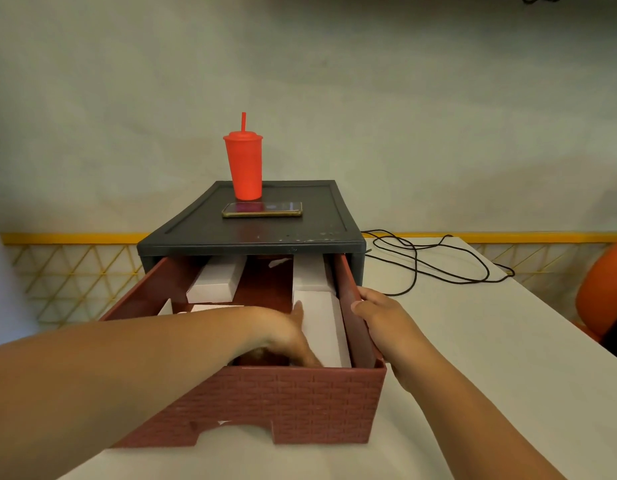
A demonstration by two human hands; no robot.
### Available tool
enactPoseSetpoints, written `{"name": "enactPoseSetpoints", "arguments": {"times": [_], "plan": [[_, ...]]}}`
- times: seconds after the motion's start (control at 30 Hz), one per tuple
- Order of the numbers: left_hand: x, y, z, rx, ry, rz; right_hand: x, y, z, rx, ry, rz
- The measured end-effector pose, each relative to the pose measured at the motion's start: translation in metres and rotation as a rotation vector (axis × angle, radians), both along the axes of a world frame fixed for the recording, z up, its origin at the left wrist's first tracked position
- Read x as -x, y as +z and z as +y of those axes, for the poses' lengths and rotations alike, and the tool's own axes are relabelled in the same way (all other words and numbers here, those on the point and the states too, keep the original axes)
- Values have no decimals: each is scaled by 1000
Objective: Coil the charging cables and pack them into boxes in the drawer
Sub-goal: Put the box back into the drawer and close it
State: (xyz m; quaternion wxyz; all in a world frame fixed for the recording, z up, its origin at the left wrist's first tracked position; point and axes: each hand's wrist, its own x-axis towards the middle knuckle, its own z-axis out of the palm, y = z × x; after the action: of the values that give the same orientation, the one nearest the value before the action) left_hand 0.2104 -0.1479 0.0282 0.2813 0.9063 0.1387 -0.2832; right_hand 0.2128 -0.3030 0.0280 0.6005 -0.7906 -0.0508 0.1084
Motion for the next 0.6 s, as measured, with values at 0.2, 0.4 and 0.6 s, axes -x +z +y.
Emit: {"name": "enactPoseSetpoints", "arguments": {"times": [0.2, 0.4, 0.6], "plan": [[-4, -5, -5, -342, -237, -171, -1, -3, 1, 4, -14, -8], [-6, -6, 1, -286, -214, -235, -1, -3, 2, 11, -10, -24], [-6, -1, 14, 248, 113, -93, 1, -1, 3, 10, -26, -6]]}}
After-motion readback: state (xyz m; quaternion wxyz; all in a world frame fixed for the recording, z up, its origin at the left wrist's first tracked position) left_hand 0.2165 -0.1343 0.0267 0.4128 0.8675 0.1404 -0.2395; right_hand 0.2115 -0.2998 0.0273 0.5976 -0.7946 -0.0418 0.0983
